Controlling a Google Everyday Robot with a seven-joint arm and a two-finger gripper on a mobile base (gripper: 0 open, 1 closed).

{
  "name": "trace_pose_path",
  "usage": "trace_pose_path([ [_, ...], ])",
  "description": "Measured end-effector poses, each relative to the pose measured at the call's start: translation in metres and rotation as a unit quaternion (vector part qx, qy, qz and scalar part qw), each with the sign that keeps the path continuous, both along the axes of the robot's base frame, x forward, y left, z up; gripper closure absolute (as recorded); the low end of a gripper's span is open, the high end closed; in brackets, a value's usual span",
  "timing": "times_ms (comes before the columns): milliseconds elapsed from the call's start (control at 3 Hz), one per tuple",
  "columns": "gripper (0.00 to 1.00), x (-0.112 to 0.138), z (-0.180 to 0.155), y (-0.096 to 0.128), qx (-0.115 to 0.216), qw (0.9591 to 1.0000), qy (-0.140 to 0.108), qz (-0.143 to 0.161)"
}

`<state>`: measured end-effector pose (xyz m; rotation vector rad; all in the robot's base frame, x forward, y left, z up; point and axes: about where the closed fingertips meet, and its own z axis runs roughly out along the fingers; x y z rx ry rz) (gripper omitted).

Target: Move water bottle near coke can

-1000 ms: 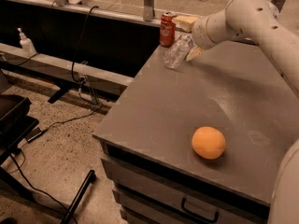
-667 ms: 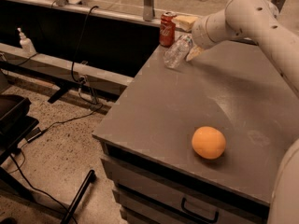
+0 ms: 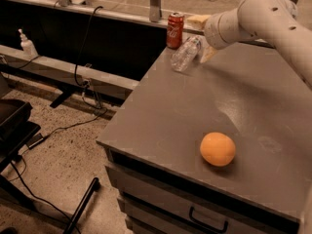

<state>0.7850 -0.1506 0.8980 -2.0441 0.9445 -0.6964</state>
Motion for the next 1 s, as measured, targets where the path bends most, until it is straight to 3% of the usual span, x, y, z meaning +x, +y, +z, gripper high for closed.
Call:
trace_pose_path([
  [333, 0.18, -0.0175, 0.0403, -0.0298, -0.024, 0.9965, -0.059, -0.054],
  [667, 0.00, -0.0167, 0.0413, -0.0249, -0.023, 0.9963, -0.063, -0.052],
  [1000, 0.00, -0.0166, 0.0412, -0.0249, -0.023, 0.9963, -0.063, -0.052],
])
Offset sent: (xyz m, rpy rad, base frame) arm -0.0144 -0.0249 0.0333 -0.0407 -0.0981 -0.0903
